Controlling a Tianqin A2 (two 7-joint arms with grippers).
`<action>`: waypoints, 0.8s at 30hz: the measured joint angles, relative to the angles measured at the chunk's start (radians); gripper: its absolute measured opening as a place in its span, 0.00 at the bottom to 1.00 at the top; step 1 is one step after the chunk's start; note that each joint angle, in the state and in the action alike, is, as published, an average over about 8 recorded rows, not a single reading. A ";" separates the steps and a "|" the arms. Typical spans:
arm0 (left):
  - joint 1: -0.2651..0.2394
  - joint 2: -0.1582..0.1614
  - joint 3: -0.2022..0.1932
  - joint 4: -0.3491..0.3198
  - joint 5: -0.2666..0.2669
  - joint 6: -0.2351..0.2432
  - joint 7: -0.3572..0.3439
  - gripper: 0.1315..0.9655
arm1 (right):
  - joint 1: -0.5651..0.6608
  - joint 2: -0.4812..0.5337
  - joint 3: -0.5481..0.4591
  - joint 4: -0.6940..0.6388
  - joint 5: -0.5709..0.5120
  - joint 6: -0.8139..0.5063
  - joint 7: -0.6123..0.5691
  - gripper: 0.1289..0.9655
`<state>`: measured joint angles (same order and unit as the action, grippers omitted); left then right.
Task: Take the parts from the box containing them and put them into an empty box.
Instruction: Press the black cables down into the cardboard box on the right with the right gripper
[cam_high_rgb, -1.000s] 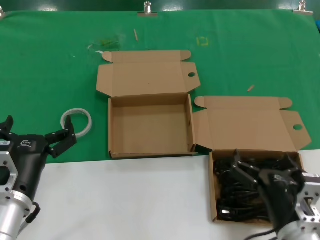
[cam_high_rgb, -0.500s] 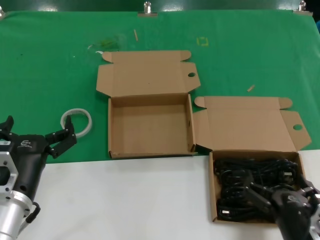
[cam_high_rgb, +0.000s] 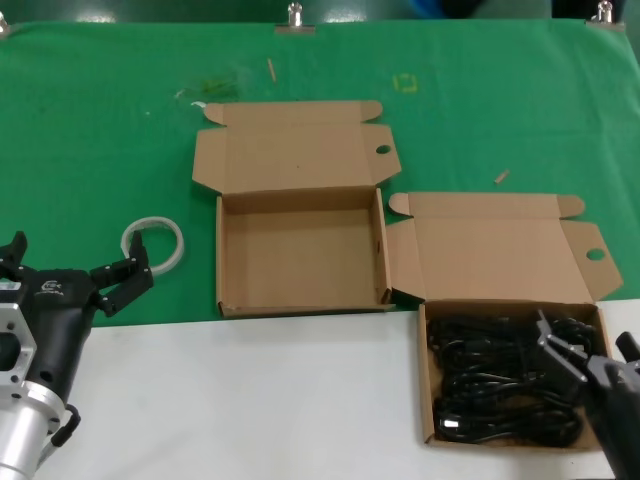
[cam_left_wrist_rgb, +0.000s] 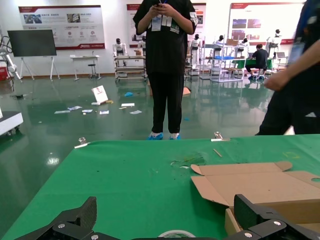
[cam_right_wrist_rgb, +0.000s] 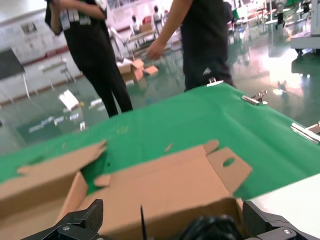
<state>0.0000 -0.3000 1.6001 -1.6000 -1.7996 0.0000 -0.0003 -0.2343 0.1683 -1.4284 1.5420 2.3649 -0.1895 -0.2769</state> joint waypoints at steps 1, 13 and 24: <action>0.000 0.000 0.000 0.000 0.000 0.000 0.000 1.00 | 0.009 0.000 0.006 -0.014 0.047 -0.017 -0.036 1.00; 0.000 0.000 0.000 0.000 0.000 0.000 0.000 1.00 | 0.073 -0.003 0.028 -0.129 0.263 -0.088 -0.228 1.00; 0.000 0.000 0.000 0.000 0.000 0.000 0.000 1.00 | 0.069 -0.006 -0.013 -0.168 0.162 -0.070 -0.132 1.00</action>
<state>0.0000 -0.3000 1.6000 -1.6000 -1.7998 0.0000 -0.0003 -0.1652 0.1628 -1.4418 1.3740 2.5264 -0.2594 -0.4090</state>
